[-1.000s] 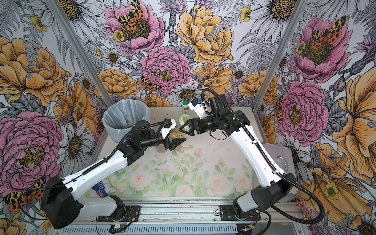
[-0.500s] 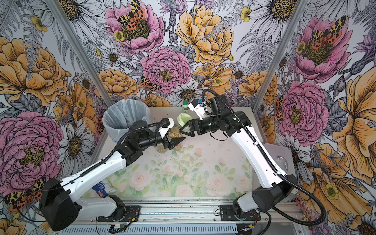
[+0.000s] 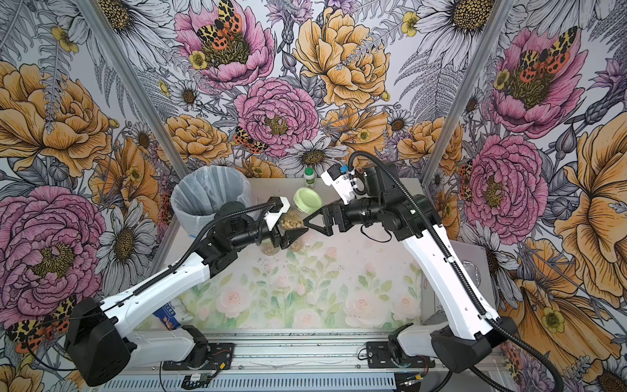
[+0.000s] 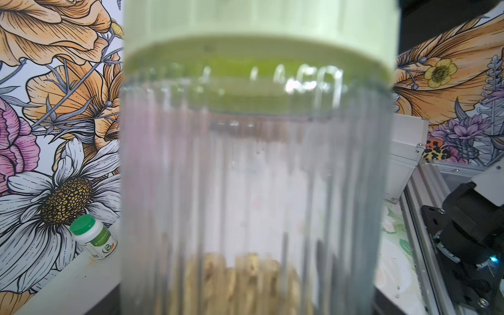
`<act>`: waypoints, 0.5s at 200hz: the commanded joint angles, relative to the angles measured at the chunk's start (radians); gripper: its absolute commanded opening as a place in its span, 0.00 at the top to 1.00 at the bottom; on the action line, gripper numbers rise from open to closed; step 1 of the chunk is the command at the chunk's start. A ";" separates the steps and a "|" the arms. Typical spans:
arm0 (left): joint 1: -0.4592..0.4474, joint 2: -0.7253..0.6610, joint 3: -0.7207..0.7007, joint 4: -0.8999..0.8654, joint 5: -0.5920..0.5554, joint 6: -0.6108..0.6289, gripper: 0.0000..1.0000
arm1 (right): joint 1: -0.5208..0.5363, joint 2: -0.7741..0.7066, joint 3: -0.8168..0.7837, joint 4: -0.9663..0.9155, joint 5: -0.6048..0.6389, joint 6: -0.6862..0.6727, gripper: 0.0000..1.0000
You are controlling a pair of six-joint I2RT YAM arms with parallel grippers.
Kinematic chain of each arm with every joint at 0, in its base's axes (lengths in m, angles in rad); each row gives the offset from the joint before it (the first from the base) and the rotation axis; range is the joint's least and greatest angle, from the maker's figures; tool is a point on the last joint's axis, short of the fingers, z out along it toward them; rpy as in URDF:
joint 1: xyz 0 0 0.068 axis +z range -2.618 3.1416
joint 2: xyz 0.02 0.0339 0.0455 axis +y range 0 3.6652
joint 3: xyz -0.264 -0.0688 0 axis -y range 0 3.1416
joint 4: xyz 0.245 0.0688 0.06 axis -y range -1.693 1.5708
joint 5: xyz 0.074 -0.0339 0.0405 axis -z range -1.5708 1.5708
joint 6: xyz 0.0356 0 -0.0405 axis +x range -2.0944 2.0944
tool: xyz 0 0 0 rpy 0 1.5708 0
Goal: Empty moldy peanuts from jars
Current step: Unscrew the lid from the jar.
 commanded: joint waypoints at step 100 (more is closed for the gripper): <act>-0.063 -0.012 -0.011 0.104 -0.186 0.070 0.72 | 0.044 0.081 0.119 0.108 0.457 0.607 0.03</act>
